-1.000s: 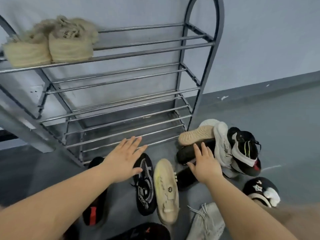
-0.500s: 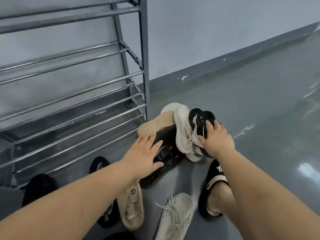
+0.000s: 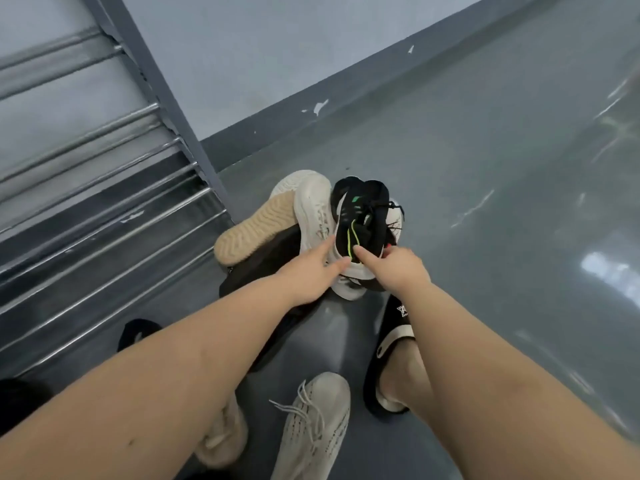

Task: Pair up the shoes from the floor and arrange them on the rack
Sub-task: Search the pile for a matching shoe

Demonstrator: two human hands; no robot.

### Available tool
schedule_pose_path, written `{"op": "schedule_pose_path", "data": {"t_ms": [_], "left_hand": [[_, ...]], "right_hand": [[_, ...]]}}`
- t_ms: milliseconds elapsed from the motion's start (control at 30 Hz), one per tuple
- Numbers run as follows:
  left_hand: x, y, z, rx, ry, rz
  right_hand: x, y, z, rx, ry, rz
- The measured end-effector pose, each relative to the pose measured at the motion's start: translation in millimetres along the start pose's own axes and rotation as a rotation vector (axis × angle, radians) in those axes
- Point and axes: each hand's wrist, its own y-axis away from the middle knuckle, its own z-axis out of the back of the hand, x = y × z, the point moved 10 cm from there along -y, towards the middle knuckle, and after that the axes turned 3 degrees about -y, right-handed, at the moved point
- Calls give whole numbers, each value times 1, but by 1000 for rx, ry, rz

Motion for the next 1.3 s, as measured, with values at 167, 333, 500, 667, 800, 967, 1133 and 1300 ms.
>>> {"op": "schedule_pose_path", "data": {"t_ms": [167,333,500,667,800,967,1133,1300], "left_hand": [[10,-9,-12,-108,557,179],[17,0,-8,-132,827,223],[60,40,11,-225,951,278],[135,99,10,-309,1123,398],[196,153,-6,-250,1136,451],[247,211,-38,-123,1214,478],[292,254,-64,-132,1375,498],[332,282,-69,-235,1577,510]], "right_hand": [[-1,-1,-8,57,-247,7],[10,11,-13,58,-445,20],[50,32,-44,109,-394,116],[106,73,-108,324,-336,231],[122,115,-182,511,-188,260],[126,167,-246,663,-39,260],[133,208,-283,782,8,199],[146,237,-318,835,41,199]]}}
